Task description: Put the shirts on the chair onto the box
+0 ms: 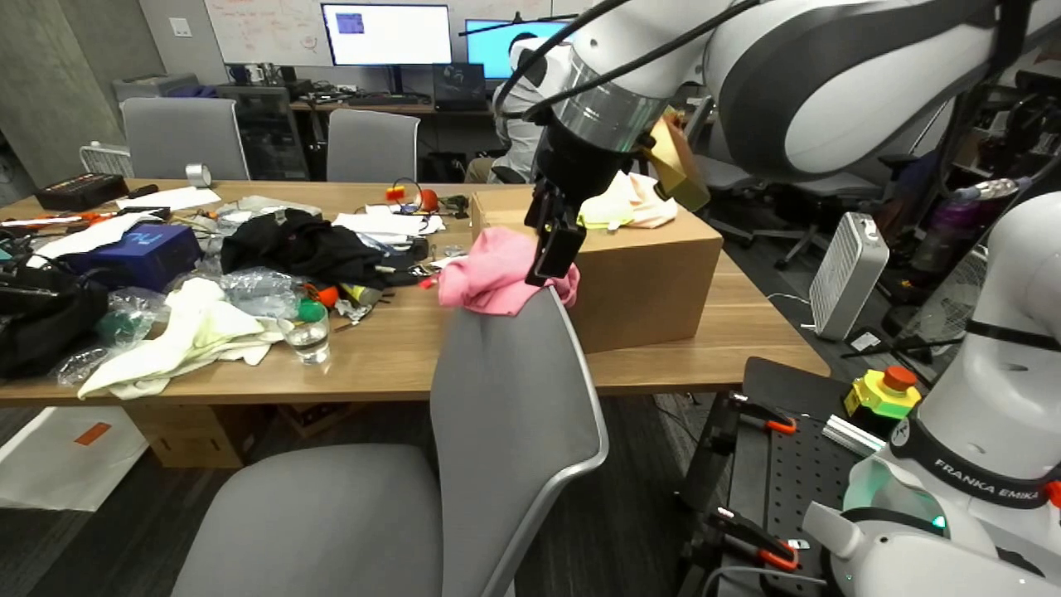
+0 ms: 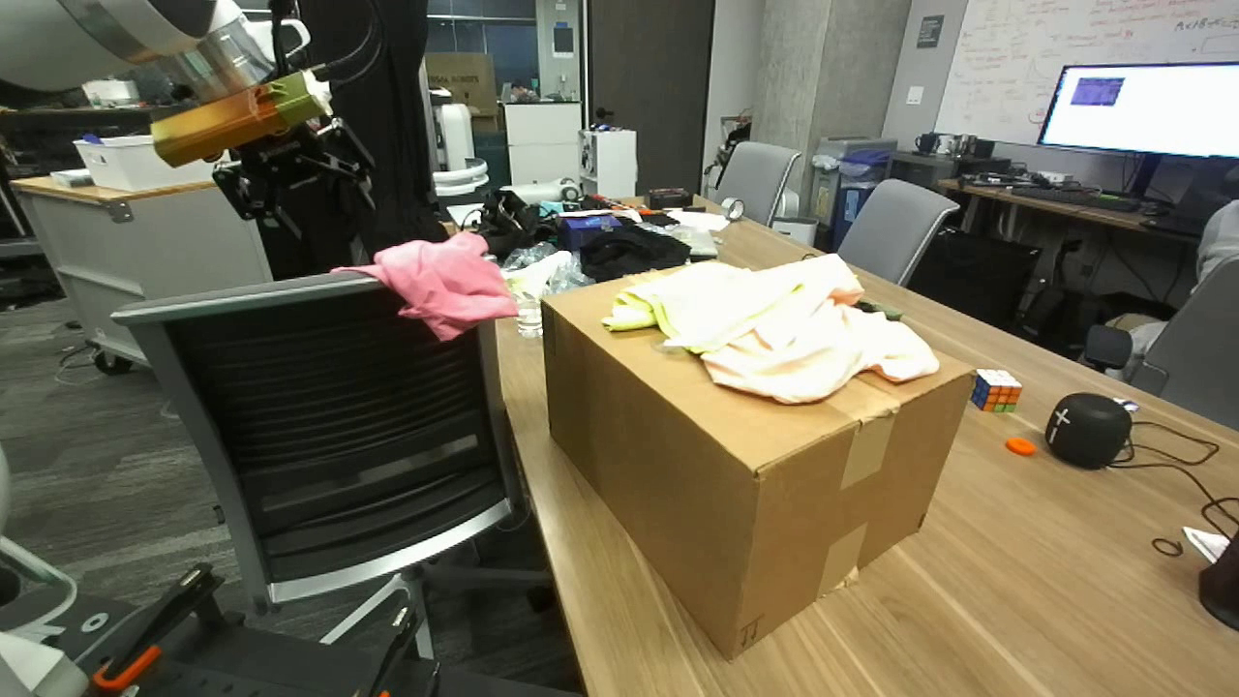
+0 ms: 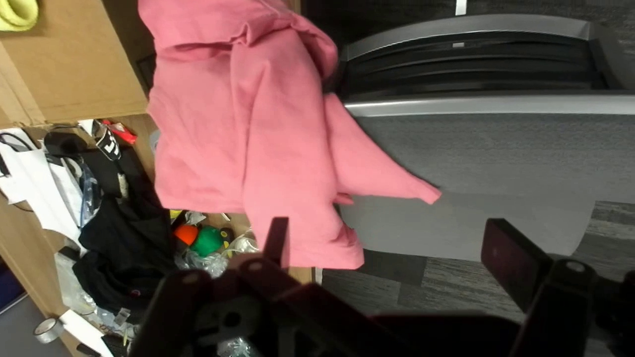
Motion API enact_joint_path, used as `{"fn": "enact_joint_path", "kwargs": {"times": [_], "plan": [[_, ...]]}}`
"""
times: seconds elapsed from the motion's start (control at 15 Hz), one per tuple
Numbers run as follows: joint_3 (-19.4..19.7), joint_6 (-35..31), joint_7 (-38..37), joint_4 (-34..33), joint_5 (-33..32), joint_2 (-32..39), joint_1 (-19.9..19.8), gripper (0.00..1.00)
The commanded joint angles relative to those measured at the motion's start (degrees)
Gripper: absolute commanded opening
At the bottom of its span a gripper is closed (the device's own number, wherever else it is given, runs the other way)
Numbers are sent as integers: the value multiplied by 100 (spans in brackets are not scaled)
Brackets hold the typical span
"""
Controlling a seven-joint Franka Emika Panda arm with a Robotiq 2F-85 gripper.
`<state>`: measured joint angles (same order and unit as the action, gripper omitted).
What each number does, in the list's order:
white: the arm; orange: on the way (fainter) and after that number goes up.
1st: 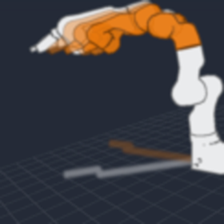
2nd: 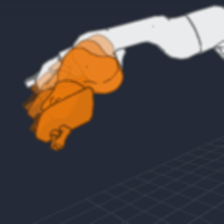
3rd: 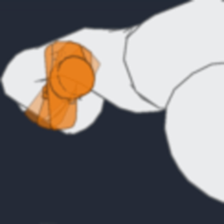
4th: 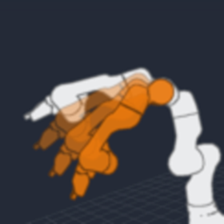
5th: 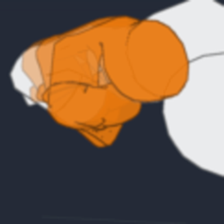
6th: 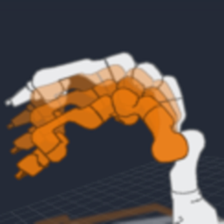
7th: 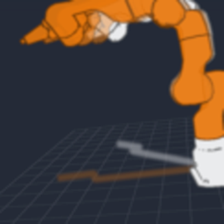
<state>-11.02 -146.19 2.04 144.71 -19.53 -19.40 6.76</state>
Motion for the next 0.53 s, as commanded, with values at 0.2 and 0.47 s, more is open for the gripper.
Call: {"fn": "enact_joint_path", "kwargs": {"times": [0.2,0.47], "plan": [[-336,-346,-816,-25,-969,331,-321,100],[-386,-460,-1409,-166,-1790,655,-586,100]]}}
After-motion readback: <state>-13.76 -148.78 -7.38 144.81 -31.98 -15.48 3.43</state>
